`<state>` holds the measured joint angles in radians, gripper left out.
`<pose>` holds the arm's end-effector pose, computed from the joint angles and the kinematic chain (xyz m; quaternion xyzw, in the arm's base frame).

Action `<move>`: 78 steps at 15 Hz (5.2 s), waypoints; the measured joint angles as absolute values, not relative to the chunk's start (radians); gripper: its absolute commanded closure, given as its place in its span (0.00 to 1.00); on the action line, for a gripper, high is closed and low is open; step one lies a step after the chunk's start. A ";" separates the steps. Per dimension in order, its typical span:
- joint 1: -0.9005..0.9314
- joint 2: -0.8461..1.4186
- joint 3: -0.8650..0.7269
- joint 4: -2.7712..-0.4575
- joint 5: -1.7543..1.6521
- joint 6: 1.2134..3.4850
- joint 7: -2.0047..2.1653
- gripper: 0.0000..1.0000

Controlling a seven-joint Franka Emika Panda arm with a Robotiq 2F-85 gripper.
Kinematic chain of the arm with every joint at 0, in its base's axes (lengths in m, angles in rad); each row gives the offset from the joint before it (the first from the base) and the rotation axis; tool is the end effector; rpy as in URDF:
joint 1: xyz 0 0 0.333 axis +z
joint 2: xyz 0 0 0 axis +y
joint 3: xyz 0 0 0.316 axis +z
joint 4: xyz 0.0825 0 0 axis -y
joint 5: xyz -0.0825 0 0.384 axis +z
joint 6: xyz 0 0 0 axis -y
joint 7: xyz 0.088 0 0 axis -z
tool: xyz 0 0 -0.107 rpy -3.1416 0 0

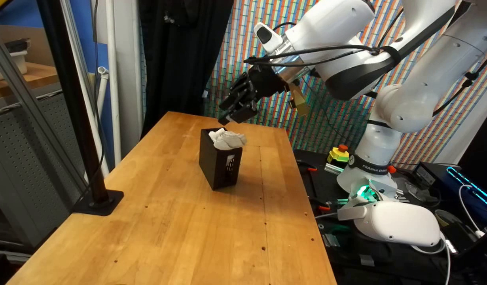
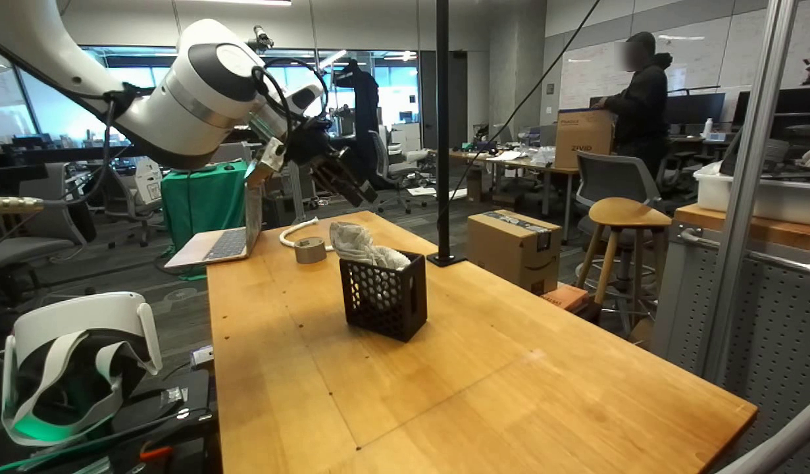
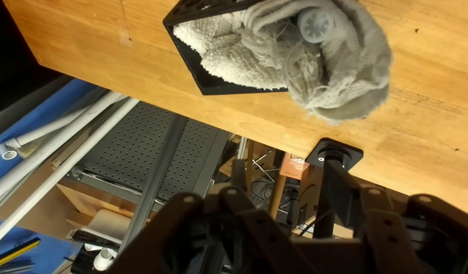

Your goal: Put the marker on the cloth, fold the cloth and put it in the box

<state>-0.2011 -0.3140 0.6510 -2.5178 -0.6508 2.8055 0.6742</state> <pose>0.4120 0.2367 0.4163 0.9204 0.1727 0.3333 0.1091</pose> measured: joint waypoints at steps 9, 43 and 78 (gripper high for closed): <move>-0.033 -0.386 0.572 -2.618 -0.522 2.775 0.578 0.07; -0.322 -0.327 0.756 -2.528 -0.780 2.725 0.760 0.91; -0.407 -0.310 0.957 -2.543 -0.781 2.812 0.804 0.92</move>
